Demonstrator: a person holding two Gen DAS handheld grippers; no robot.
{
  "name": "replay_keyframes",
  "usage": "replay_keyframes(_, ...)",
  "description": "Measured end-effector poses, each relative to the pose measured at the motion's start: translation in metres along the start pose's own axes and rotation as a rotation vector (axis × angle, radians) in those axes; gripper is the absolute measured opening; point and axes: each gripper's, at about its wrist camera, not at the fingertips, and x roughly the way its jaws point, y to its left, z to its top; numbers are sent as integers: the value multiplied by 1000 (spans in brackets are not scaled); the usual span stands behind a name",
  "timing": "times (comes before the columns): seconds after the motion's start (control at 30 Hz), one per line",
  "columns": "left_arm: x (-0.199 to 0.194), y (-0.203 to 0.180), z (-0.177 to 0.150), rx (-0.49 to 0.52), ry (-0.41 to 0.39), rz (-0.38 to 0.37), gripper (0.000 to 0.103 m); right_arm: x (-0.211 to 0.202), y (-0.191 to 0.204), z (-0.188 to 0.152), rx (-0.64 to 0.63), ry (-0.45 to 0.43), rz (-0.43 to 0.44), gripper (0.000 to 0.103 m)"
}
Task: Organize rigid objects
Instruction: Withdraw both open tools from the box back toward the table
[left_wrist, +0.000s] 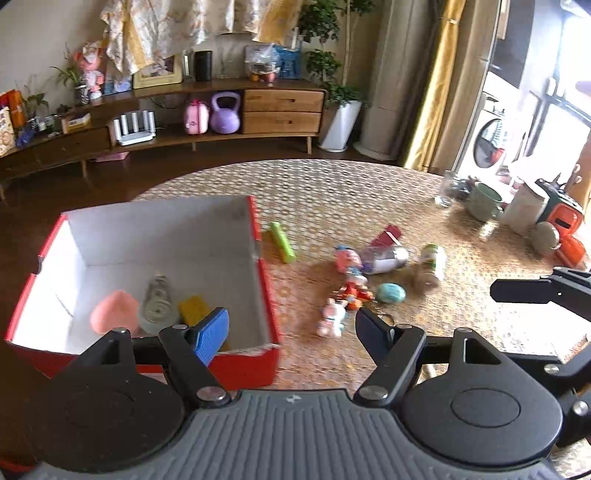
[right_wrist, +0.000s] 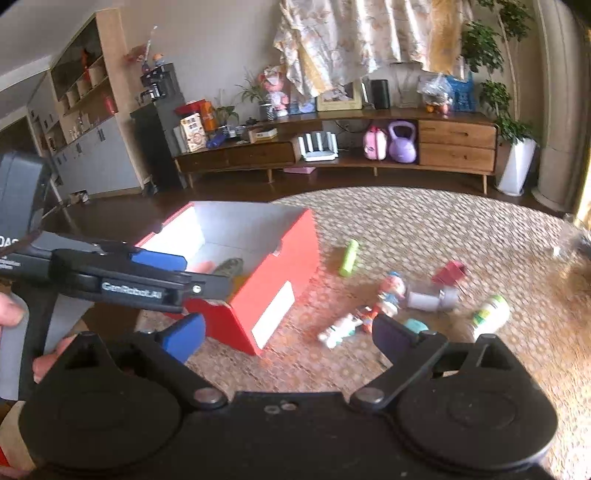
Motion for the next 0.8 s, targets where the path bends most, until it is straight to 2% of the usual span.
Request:
replay_keyframes(0.1,7,-11,-5,5,1,-19,83,-3,-14,-7,12,11,-27,97)
replay_keyframes(0.47,40,-46,-20,48,-8,-70,84,0,-67,-22,32,38,-99,97)
replay_keyframes(0.53,48,-51,-23,44,-17,-57,88,3,-74,-22,36,39,-120,97)
replay_keyframes(0.8,82,-65,-28,38,6,-27,88,19,-108,-22,87,53,-178,96)
